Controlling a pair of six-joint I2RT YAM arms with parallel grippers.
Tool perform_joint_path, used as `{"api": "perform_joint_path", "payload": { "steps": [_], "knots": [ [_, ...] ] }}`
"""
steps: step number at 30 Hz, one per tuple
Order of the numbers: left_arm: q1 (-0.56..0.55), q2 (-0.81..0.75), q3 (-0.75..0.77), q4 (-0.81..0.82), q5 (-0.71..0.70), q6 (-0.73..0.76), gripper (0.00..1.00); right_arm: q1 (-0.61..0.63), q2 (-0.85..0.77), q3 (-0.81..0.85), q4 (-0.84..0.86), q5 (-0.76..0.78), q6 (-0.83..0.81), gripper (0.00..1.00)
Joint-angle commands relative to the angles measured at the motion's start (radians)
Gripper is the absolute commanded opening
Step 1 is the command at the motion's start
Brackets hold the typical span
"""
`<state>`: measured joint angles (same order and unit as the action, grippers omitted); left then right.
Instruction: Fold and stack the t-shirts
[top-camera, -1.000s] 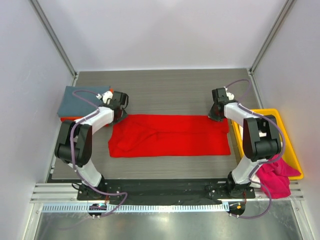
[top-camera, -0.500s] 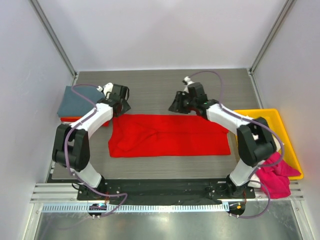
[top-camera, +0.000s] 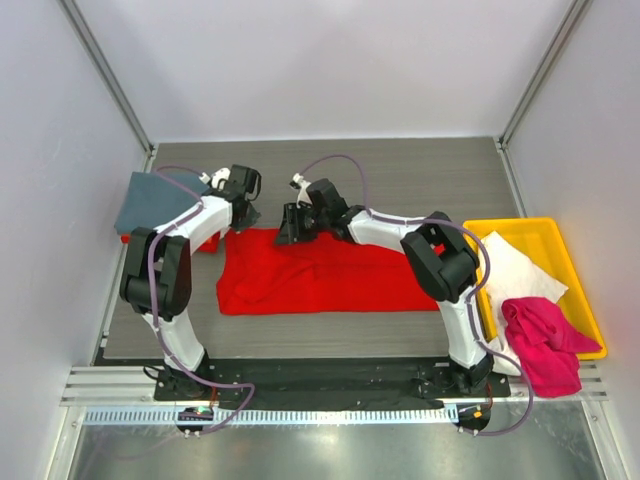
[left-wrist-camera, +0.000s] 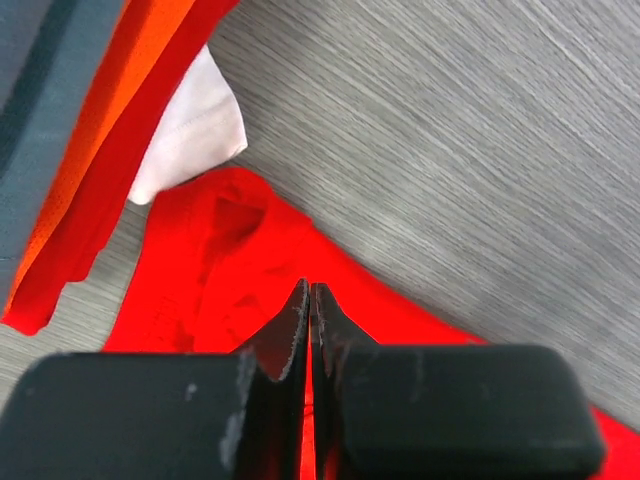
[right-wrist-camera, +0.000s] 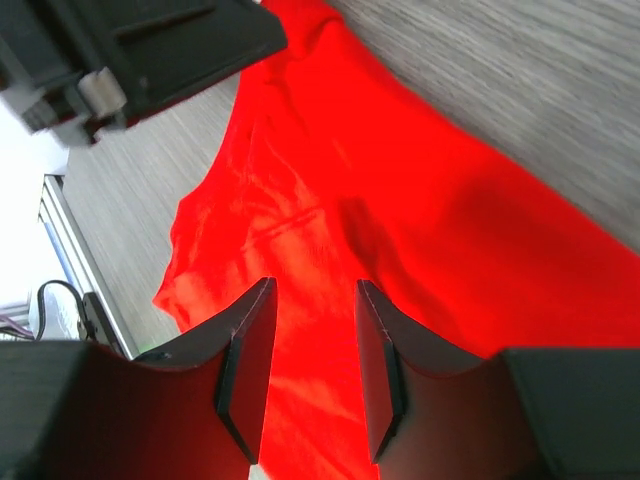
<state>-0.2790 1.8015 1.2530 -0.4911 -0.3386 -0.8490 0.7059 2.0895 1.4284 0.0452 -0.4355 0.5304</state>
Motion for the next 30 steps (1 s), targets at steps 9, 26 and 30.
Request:
{"api": "perform_joint_path", "payload": {
  "steps": [9, 26, 30],
  "knots": [
    [0.004, 0.010, -0.044, 0.022, 0.082, 0.002, 0.00, 0.041, 0.150, 0.178, 0.058, -0.031, -0.023, 0.44],
    [0.006, 0.156, 0.048, -0.129, 0.024, -0.024, 0.00, 0.055, 0.101, 0.113, 0.093, -0.075, -0.017, 0.02],
    [0.008, 0.159, 0.045, -0.129, 0.020, -0.025, 0.00, 0.055, 0.001, -0.060, 0.205, -0.109, 0.037, 0.02]
  ]
}}
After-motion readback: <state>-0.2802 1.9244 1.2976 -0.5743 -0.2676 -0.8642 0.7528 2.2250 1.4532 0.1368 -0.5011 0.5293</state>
